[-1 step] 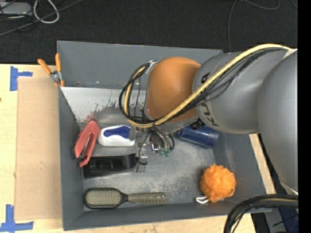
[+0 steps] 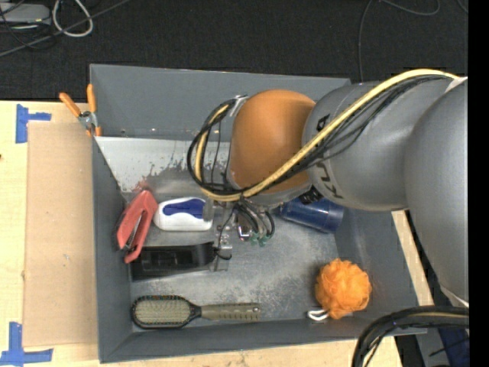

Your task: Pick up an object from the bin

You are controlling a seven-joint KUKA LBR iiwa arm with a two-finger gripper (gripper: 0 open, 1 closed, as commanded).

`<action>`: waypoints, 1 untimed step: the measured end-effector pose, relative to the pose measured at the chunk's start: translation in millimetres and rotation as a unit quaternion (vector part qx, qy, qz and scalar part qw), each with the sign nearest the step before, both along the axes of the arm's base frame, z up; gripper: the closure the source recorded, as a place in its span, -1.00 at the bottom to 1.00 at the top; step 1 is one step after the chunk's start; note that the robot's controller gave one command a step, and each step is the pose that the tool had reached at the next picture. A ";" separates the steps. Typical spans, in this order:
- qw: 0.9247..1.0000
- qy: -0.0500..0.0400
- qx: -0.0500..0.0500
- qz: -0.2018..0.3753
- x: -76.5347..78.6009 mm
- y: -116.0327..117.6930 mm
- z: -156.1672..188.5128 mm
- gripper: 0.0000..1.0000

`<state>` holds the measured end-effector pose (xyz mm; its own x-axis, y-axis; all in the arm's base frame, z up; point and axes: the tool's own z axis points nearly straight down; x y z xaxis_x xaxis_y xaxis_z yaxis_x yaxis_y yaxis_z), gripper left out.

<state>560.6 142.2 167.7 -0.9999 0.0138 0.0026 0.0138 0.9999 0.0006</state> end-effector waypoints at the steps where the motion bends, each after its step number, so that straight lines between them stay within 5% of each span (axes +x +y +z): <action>1: 1.000 0.001 0.000 -0.009 -0.2 7.7 -32.1 -1.00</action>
Offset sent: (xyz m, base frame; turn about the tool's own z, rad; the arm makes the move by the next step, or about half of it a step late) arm 0.0022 0.0033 -0.0615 0.0643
